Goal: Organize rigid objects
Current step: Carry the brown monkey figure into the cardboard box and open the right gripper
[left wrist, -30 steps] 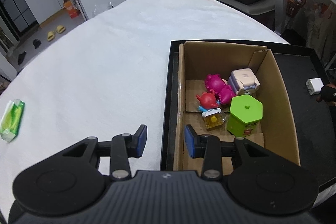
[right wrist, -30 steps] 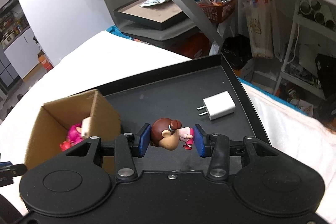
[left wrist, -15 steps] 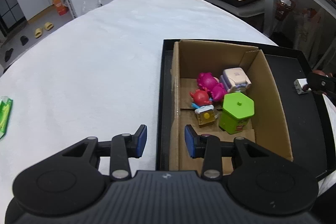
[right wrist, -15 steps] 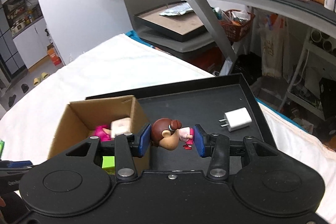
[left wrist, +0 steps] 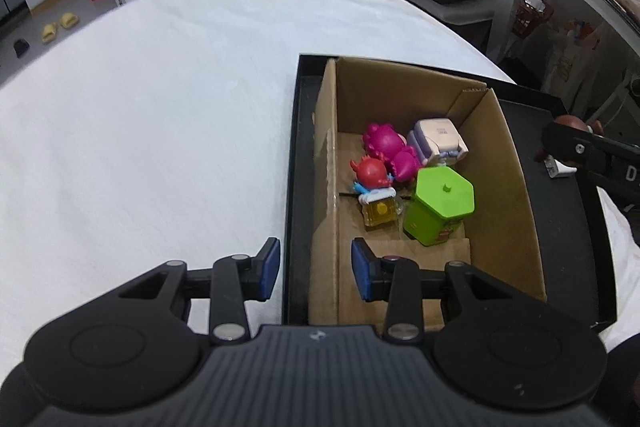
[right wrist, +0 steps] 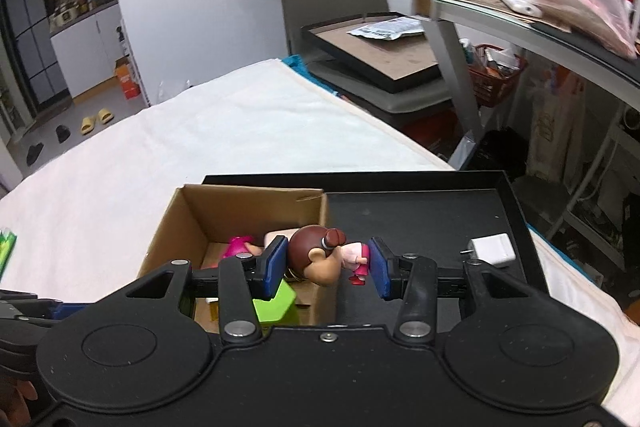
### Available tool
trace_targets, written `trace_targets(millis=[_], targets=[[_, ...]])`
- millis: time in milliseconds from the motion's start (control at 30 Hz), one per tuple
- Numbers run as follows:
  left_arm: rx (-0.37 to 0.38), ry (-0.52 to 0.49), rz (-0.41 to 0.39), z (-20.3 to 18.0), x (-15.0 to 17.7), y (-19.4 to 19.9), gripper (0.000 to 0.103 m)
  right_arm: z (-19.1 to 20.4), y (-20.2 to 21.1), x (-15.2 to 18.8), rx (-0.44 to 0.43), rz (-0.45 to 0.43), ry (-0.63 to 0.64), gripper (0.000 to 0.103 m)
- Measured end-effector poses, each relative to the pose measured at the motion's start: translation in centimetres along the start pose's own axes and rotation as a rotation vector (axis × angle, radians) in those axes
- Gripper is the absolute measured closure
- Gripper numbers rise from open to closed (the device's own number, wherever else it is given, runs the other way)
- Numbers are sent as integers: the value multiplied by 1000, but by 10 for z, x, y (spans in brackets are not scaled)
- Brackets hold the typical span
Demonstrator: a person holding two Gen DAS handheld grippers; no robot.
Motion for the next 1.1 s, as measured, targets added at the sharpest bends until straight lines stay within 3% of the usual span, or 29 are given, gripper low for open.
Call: trace_targets(millis=[133, 200, 267, 767, 1033, 1100], targets=[[43, 11, 25, 0, 1, -4, 72, 14, -4, -1, -3, 13, 25, 60], [61, 15, 34, 0, 2, -6, 80, 21, -6, 0, -6, 21, 39, 60], [81, 19, 36, 0, 2, -6, 95, 27, -9, 0, -6, 28, 50, 60], [150, 28, 36, 4, 3, -5, 94, 65, -23, 5, -69, 90, 81, 60], [157, 38, 41, 7, 3, -5, 94, 90, -29, -19, -109, 60, 136, 59], [153, 36, 41, 7, 2, -5, 94, 98, -29, -30, -98, 40, 181, 54]])
Point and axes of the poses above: each gripper's, at about its wrist camera, not at the fingertips, and y roughly against the way its jaws point, z to its left, x to its underside, the point moved 8 cm from there along -y, roughly the way its jaws point, and after that the axes turned 1 degree about -x, right-handed, at the moved point
